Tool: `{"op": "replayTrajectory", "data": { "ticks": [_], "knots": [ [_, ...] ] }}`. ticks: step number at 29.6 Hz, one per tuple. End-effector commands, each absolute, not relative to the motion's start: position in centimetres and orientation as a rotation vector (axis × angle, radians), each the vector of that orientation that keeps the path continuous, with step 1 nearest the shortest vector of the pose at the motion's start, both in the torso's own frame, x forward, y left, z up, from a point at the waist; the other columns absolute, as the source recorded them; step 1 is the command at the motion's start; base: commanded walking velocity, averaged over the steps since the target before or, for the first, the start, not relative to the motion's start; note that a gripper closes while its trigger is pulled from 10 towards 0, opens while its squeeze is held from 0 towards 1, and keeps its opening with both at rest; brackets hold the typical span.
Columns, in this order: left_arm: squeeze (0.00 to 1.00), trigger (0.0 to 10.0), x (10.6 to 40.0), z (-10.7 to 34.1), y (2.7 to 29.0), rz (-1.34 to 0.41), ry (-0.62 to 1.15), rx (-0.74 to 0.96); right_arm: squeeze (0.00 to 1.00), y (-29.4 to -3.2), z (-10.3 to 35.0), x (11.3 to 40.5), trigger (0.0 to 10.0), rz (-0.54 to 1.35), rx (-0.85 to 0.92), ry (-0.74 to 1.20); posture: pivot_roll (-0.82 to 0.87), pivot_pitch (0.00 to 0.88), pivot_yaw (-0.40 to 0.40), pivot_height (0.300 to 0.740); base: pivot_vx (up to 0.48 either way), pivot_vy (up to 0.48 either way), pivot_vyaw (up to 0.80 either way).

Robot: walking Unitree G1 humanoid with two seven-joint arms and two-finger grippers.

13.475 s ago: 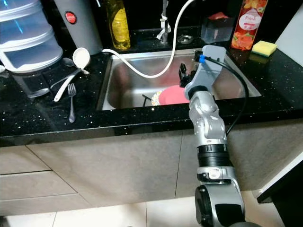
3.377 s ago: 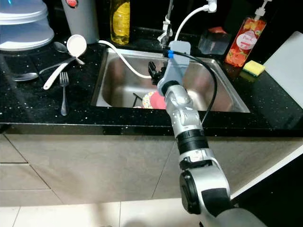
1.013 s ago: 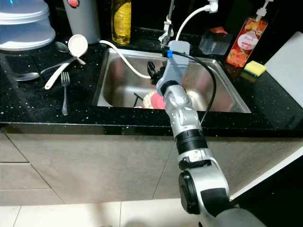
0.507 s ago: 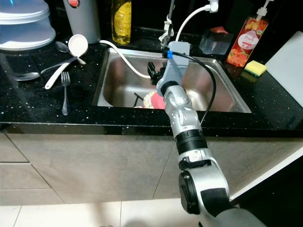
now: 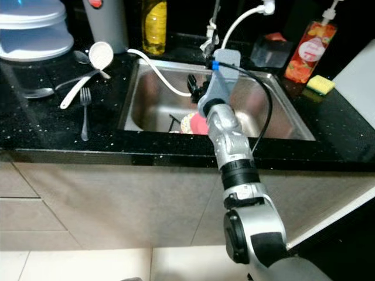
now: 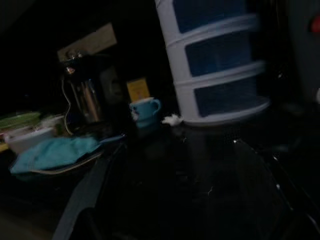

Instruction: Kitchen organization

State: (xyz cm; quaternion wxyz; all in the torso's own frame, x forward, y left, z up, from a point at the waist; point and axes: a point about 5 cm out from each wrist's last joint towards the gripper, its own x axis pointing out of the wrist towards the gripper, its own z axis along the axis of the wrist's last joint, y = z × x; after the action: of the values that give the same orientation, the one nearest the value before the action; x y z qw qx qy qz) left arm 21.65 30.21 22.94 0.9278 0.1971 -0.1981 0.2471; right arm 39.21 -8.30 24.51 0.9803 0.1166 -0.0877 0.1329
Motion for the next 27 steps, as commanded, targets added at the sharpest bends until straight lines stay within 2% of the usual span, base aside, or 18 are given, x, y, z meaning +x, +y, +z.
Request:
{"op": "replayTrajectory", "data": {
  "ticks": [1,3,5,6,8,10,12,13,16,17,18,24,25,26,27],
  "knots": [
    [0.00,10.0,23.2,23.1,26.4,0.409,-0.386,0.253,0.00,-8.9,25.2,39.0,10.0,0.249,0.223,-0.198,0.27,0.000,-0.101,0.740,0.000,0.000,0.00],
    [0.00,10.0,23.2,23.1,26.4,0.409,-0.386,0.253,0.00,-8.9,25.2,39.0,10.0,0.249,0.223,-0.198,0.27,0.000,-0.101,0.740,0.000,0.000,0.00],
    [0.00,10.0,24.8,23.0,22.8,0.280,-0.337,0.189,0.00,-8.9,25.0,38.6,10.0,0.233,0.186,-0.207,0.26,0.000,-0.086,0.740,0.000,0.000,0.00],
    [0.00,10.0,24.8,23.0,22.8,0.280,-0.337,0.189,0.00,-8.9,25.0,38.6,10.0,0.233,0.186,-0.207,0.26,0.000,-0.086,0.740,0.000,0.000,0.00],
    [0.00,10.0,25.5,22.9,20.6,0.186,-0.313,0.107,0.00,-9.0,24.6,38.4,10.0,0.212,0.162,-0.202,0.25,0.000,-0.081,0.740,0.000,0.000,0.00],
    [0.00,10.0,25.7,22.9,19.9,0.156,-0.301,0.060,0.00,-9.0,24.4,38.4,10.0,0.202,0.150,-0.200,0.25,0.000,-0.079,0.740,0.000,0.000,0.00],
    [0.00,10.0,25.7,22.9,19.9,0.156,-0.301,0.060,0.00,-9.0,24.4,38.4,10.0,0.202,0.150,-0.200,0.25,0.000,-0.079,0.740,0.000,0.000,0.00],
    [0.00,10.0,26.2,22.9,20.2,0.185,-0.247,-0.019,0.00,-9.1,24.5,38.4,10.0,0.195,0.135,-0.207,0.25,0.000,-0.079,0.740,0.000,0.000,0.00],
    [0.00,10.0,26.5,22.7,20.9,0.219,-0.203,-0.047,0.00,-9.1,24.6,38.4,10.0,0.195,0.133,-0.210,0.25,0.000,-0.079,0.740,0.000,0.000,0.00],
    [0.00,10.0,26.7,22.2,21.6,0.252,-0.144,-0.063,0.00,-9.1,24.7,38.4,10.0,0.195,0.132,-0.211,0.25,0.000,-0.081,0.740,0.000,0.000,0.00],
    [0.00,10.0,28.0,21.1,23.1,0.312,-0.006,-0.030,0.00,-9.0,24.8,38.5,10.0,0.196,0.131,-0.210,0.25,0.000,-0.085,0.740,0.000,0.000,0.00],
    [0.00,10.0,29.5,21.1,23.4,0.310,0.042,-0.020,0.00,-8.8,25.0,38.4,10.0,0.199,0.131,-0.216,0.23,0.000,-0.080,0.740,0.000,0.000,0.00],
    [0.00,10.0,32.0,21.9,23.0,0.264,0.052,-0.020,0.00,-8.8,25.5,38.3,10.0,0.196,0.135,-0.233,0.21,0.000,-0.052,0.740,0.000,0.000,0.00],
    [0.00,10.0,32.0,21.9,23.0,0.264,0.052,-0.020,0.00,-8.8,25.5,38.3,10.0,0.196,0.135,-0.233,0.21,0.000,-0.052,0.740,0.000,0.000,0.00],
    [0.00,10.0,33.5,22.3,22.9,0.243,0.065,-0.020,0.00,-8.7,25.7,38.2,10.0,0.192,0.138,-0.241,0.20,0.000,-0.044,0.740,0.000,0.000,0.00]
  ]
}}
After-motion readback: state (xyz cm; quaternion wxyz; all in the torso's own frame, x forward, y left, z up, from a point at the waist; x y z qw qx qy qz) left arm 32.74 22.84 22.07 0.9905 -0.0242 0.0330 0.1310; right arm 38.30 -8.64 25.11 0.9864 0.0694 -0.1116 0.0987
